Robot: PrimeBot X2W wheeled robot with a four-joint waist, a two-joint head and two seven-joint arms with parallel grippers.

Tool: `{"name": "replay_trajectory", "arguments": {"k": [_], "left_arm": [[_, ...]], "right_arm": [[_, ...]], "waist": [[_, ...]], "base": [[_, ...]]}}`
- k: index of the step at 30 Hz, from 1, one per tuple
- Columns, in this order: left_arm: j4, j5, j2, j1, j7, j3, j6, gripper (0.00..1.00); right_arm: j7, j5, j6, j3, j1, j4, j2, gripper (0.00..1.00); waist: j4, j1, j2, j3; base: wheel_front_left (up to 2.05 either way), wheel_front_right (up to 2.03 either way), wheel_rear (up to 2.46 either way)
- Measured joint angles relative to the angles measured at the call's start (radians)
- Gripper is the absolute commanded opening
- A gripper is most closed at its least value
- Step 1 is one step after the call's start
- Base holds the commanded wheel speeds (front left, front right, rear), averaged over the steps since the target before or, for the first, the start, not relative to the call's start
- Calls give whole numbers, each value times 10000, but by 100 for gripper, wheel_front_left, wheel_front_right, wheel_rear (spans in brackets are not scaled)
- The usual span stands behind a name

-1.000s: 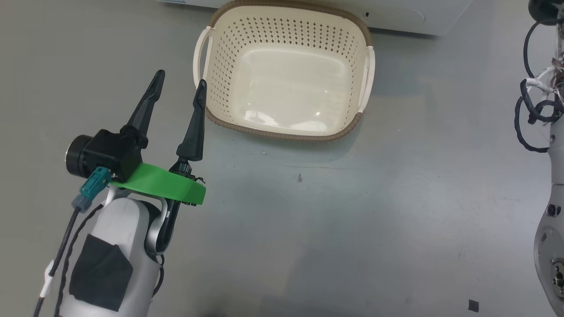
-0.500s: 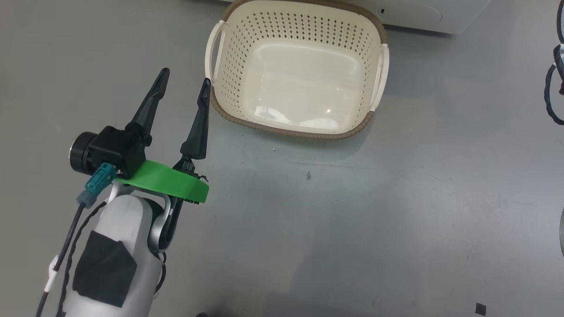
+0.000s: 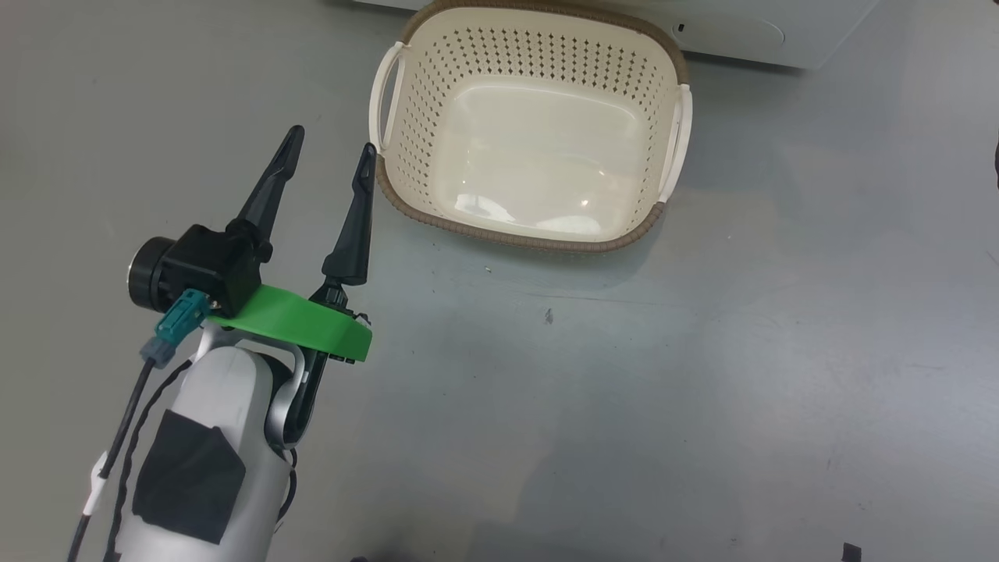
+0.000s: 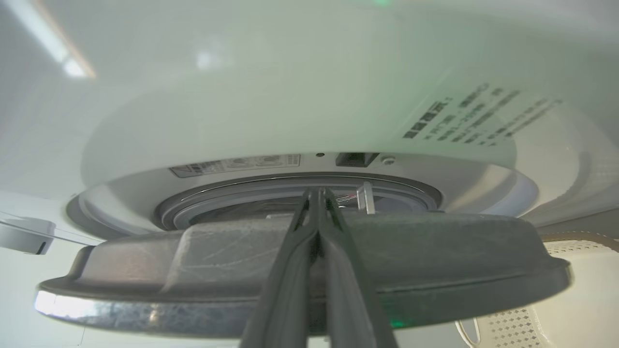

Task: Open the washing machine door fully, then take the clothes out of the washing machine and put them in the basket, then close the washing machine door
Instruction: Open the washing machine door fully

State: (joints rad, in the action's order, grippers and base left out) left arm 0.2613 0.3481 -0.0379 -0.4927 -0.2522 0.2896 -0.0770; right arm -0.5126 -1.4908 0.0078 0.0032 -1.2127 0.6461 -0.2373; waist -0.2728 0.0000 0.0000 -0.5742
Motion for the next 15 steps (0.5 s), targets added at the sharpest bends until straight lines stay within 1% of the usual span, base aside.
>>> {"name": "replay_trajectory", "arguments": {"k": [7, 8, 15], "left_arm": [[92, -23, 19, 0, 0, -40, -81, 100], [107, -23, 25, 0, 0, -56, -81, 100], [142, -113, 50, -1, 0, -174, -88, 100]], "right_arm": [[-456, -303, 35, -35, -30, 203, -65, 0], [-541, -366, 88, -52, -30, 234, -61, 0], [-1256, -671, 138, -23, -28, 268, -4, 0]], "waist": [[34, 0, 0, 69], [43, 0, 0, 82], [133, 0, 0, 129]], "base": [[0, 0, 0], [0, 0, 0], [0, 0, 0]]}}
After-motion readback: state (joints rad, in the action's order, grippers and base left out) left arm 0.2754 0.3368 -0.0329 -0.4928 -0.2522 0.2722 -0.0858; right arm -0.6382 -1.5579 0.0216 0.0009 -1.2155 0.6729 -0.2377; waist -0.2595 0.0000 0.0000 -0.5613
